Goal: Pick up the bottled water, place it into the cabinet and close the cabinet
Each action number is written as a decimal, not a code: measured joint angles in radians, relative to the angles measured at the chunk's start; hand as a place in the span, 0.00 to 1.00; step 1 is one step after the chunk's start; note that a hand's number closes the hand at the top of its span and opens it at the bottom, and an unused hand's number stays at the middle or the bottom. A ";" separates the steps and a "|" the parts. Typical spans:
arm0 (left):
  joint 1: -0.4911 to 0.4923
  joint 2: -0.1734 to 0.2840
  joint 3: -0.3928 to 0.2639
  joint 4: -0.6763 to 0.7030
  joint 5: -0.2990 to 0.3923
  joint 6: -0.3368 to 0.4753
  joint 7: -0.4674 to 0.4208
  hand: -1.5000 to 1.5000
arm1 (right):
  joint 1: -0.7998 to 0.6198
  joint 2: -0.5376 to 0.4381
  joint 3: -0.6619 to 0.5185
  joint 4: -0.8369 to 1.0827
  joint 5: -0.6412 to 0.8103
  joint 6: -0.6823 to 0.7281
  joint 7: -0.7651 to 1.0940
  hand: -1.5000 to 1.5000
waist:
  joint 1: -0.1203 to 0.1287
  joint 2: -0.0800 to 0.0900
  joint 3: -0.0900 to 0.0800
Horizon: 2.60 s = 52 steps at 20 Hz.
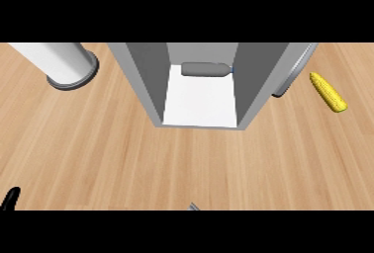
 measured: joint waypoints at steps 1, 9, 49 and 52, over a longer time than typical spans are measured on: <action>0.007 0.008 0.024 0.003 0.019 -0.017 -0.001 0.00 | -0.020 0.021 0.015 0.015 -0.009 -0.017 0.015 1.00 | 0.000 0.001 0.000; 0.118 0.044 0.160 0.016 0.120 -0.173 -0.041 0.00 | -0.252 0.084 0.049 0.078 -0.117 -0.177 0.174 1.00 | 0.008 0.005 0.001; 0.279 -0.024 0.584 0.065 0.490 -0.573 0.090 0.00 | -1.139 0.078 -0.492 0.888 -0.715 0.063 0.118 1.00 | -0.026 -0.040 0.021; 0.282 -0.029 0.589 0.057 0.499 -0.578 0.100 0.00 | -1.150 0.080 -0.496 0.898 -0.742 0.079 0.133 1.00 | -0.024 -0.039 0.025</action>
